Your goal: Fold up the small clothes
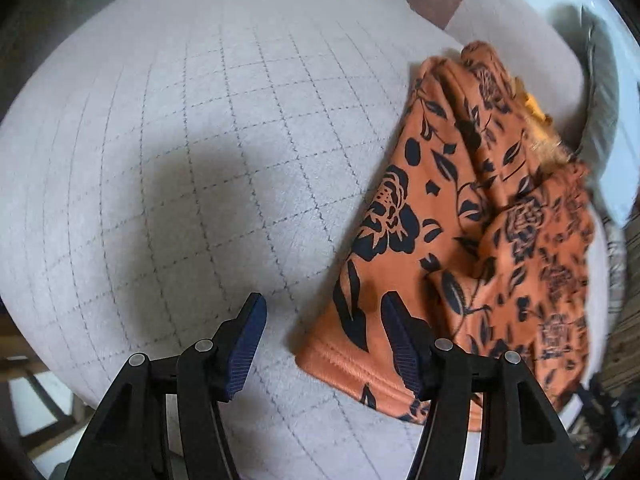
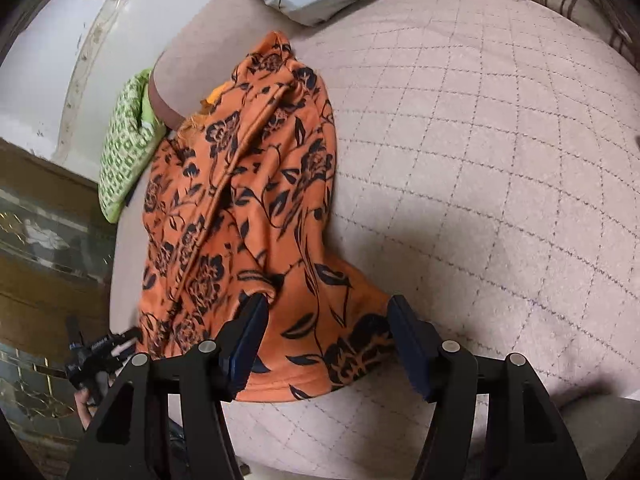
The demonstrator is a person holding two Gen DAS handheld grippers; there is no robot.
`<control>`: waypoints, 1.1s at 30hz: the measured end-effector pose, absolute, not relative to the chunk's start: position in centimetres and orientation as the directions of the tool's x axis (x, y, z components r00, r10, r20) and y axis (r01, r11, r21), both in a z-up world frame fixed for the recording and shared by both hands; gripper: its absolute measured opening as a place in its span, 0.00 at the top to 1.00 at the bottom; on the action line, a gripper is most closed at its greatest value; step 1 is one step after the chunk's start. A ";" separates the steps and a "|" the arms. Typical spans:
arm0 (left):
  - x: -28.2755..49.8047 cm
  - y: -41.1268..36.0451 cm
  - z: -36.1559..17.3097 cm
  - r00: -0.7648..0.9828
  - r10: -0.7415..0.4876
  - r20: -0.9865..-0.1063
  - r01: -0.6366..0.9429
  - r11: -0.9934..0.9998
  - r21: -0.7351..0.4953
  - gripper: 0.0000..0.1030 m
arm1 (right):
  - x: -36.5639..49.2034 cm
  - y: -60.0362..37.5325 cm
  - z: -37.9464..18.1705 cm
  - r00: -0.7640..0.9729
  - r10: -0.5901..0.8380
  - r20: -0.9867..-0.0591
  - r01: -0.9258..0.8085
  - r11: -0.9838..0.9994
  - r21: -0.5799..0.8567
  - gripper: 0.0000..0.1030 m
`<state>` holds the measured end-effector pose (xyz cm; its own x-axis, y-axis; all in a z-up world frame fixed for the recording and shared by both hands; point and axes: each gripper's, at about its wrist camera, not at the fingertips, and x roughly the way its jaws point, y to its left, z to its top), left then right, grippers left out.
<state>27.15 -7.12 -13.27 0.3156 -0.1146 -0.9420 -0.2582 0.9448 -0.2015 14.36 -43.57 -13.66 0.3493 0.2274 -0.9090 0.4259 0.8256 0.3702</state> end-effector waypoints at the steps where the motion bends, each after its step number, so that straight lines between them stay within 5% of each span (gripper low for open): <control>1: 27.3 -7.6 -13.4 0.313 -0.098 -0.945 -0.249 0.951 -0.181 0.42 | 14.3 -43.6 -13.7 0.343 0.219 -0.914 0.429 0.829 0.359 0.39; 6: 28.0 -8.6 -13.5 0.308 -0.057 -0.950 -0.215 0.968 -0.128 0.42 | 13.8 -45.1 -14.1 0.314 0.099 -0.944 0.502 0.827 0.253 0.46; 9: 27.7 -8.3 -13.4 0.316 -0.084 -0.945 -0.222 0.962 -0.160 0.42 | 14.2 -45.1 -14.9 0.310 0.184 -0.933 0.488 0.811 0.323 0.45; 13: 27.7 -8.7 -13.9 0.313 -0.057 -0.948 -0.224 0.966 -0.132 0.44 | 15.5 -42.4 -15.4 0.231 0.061 -0.971 0.403 0.903 0.153 0.55; 14: 27.7 -8.8 -13.9 0.314 -0.034 -0.949 -0.229 0.967 -0.111 0.55 | 15.5 -42.2 -15.4 0.225 0.037 -0.974 0.396 0.909 0.126 0.70; 18: 26.9 -8.1 -13.7 0.330 -0.071 -0.941 -0.254 0.954 -0.160 0.91 | 15.4 -42.0 -15.2 0.229 0.021 -0.973 0.391 0.914 0.111 0.91; 28: 22.8 -5.8 -9.5 0.333 -0.221 -0.916 -0.239 0.921 -0.309 0.96 | 12.8 -42.9 -8.2 0.273 0.048 -0.961 0.338 0.930 0.142 0.94; 33: 19.9 -6.0 -8.3 0.288 -0.198 -0.937 -0.227 0.937 -0.267 0.96 | 11.8 -42.8 -6.2 0.256 0.048 -0.965 0.342 0.930 0.137 0.94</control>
<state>19.94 -5.97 -8.28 0.2881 -0.1976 -0.9370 -0.2268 0.9366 -0.2672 11.79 -42.85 -6.20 0.2564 0.0484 -0.9654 0.3419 0.9296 0.1374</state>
